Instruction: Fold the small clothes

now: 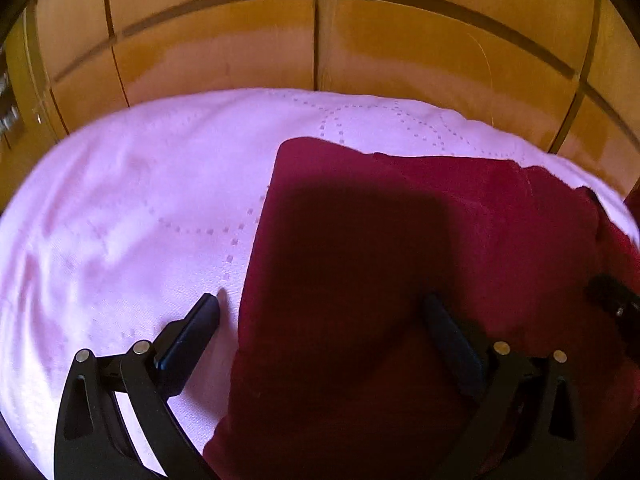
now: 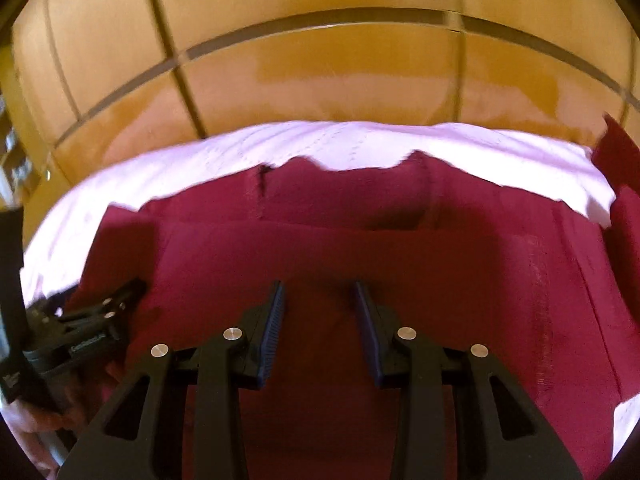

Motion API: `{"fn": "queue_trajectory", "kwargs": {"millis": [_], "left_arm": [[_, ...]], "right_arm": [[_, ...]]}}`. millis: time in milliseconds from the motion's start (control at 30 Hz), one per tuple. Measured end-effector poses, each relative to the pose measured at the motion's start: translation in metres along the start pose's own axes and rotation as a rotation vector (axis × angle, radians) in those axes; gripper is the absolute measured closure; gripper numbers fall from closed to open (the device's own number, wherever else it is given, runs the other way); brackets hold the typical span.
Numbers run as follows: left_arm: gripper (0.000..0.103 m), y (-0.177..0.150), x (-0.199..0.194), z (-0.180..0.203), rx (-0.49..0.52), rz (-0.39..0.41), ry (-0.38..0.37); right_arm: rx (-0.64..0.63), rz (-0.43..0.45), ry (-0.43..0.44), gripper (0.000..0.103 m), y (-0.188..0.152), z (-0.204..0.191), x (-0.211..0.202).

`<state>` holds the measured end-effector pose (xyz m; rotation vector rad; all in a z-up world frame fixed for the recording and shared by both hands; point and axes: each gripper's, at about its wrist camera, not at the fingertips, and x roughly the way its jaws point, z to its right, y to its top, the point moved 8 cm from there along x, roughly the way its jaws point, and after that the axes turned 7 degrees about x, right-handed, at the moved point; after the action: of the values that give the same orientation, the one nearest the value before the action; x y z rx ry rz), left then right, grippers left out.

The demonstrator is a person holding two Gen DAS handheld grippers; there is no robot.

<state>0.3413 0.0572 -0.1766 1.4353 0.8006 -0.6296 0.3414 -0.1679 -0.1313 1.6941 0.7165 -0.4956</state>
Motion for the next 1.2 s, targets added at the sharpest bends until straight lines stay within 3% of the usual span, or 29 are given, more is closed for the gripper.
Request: {"fn": "queue_trajectory", "kwargs": {"millis": [167, 267, 300, 333, 367, 433, 533, 667, 767, 867, 967, 1033, 1133, 1200], "left_arm": [[0.002, 0.0, 0.001, 0.004, 0.018, 0.0, 0.018], [0.002, -0.001, 0.0, 0.008, 0.021, 0.003, 0.022], [0.002, -0.002, 0.0, 0.009, 0.019, 0.002, 0.02], [0.002, -0.003, -0.001, 0.008, 0.017, 0.001, 0.021], [0.002, -0.005, -0.001, 0.005, 0.016, -0.001, 0.025], [0.002, -0.007, -0.009, 0.012, 0.03, 0.014, 0.045], [0.002, -0.008, -0.006, 0.012, 0.026, 0.006, 0.038], [0.002, -0.008, -0.005, 0.011, 0.014, 0.015, 0.027], [0.002, -0.01, -0.006, 0.012, 0.013, 0.027, 0.03], [0.002, -0.013, -0.005, 0.012, 0.01, 0.03, 0.028], [0.002, -0.018, -0.011, 0.016, 0.004, 0.036, 0.023], [0.002, -0.018, -0.013, 0.015, -0.003, 0.044, 0.021], [0.002, -0.016, -0.01, 0.008, -0.003, 0.051, 0.032], [0.002, -0.016, -0.011, 0.009, 0.008, 0.061, 0.055]], "right_arm": [[0.091, 0.052, -0.123, 0.068, 0.001, 0.054, -0.021], [0.167, 0.051, -0.064, 0.068, -0.002, 0.07, -0.019], [0.163, 0.05, -0.066, 0.068, -0.003, 0.067, -0.018], [0.146, 0.049, -0.075, 0.061, -0.002, 0.063, -0.019], [0.126, 0.047, -0.055, 0.048, 0.0, 0.057, -0.021], [0.105, 0.069, 0.01, 0.038, 0.009, 0.049, -0.032], [0.046, 0.09, 0.011, 0.038, 0.033, 0.037, -0.034], [0.001, 0.035, -0.001, 0.038, 0.066, 0.022, -0.008], [-0.031, 0.015, 0.014, 0.043, 0.091, -0.001, 0.018], [-0.052, -0.059, -0.002, 0.045, 0.102, -0.019, 0.045], [-0.09, -0.181, -0.032, 0.046, 0.089, -0.026, 0.075], [-0.124, -0.235, -0.051, 0.058, 0.074, -0.026, 0.088], [-0.245, -0.153, -0.08, 0.097, 0.063, -0.032, 0.081], [-0.262, -0.017, -0.108, 0.097, 0.071, -0.037, 0.063]]}}
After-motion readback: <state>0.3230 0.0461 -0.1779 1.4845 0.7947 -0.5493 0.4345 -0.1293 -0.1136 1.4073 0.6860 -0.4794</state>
